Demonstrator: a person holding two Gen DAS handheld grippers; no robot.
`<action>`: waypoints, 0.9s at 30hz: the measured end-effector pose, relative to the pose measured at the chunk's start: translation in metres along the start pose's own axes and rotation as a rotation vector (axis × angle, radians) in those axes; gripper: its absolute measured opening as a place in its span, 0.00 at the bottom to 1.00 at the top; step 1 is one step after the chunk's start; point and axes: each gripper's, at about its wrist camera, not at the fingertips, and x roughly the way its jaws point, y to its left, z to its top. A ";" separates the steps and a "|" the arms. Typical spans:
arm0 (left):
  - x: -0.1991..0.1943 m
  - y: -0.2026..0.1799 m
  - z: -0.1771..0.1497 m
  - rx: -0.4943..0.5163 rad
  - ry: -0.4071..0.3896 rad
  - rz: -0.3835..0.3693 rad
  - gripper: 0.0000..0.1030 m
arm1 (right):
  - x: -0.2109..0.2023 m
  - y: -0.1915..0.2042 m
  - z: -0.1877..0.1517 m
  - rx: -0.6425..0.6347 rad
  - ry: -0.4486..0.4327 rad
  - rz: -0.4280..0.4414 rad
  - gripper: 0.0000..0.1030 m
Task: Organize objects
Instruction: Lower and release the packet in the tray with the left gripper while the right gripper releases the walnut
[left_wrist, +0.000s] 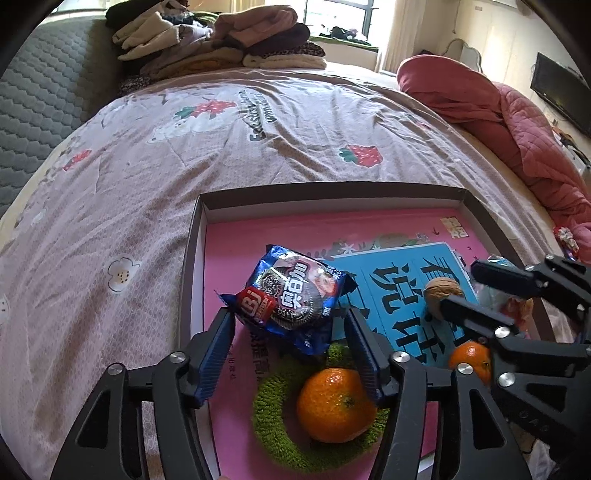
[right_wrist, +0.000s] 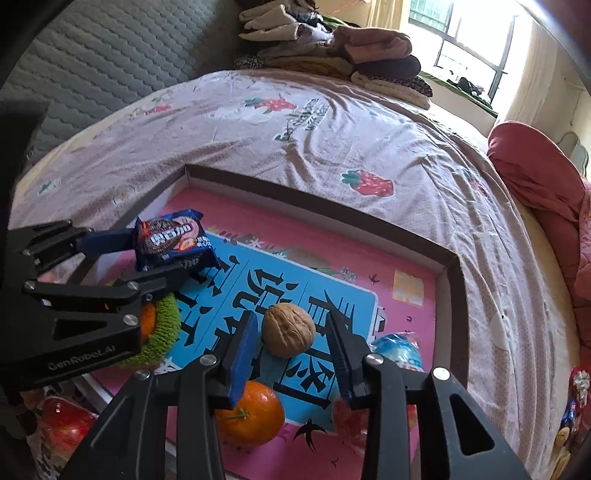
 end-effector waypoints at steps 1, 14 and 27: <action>0.000 0.000 0.000 0.002 0.001 0.002 0.63 | -0.004 -0.001 0.000 -0.002 -0.012 -0.004 0.37; -0.028 0.007 0.002 -0.025 -0.062 0.021 0.65 | -0.047 -0.017 -0.012 0.088 -0.102 0.025 0.38; -0.072 0.001 -0.008 -0.035 -0.114 0.024 0.69 | -0.081 -0.022 -0.027 0.119 -0.174 0.062 0.45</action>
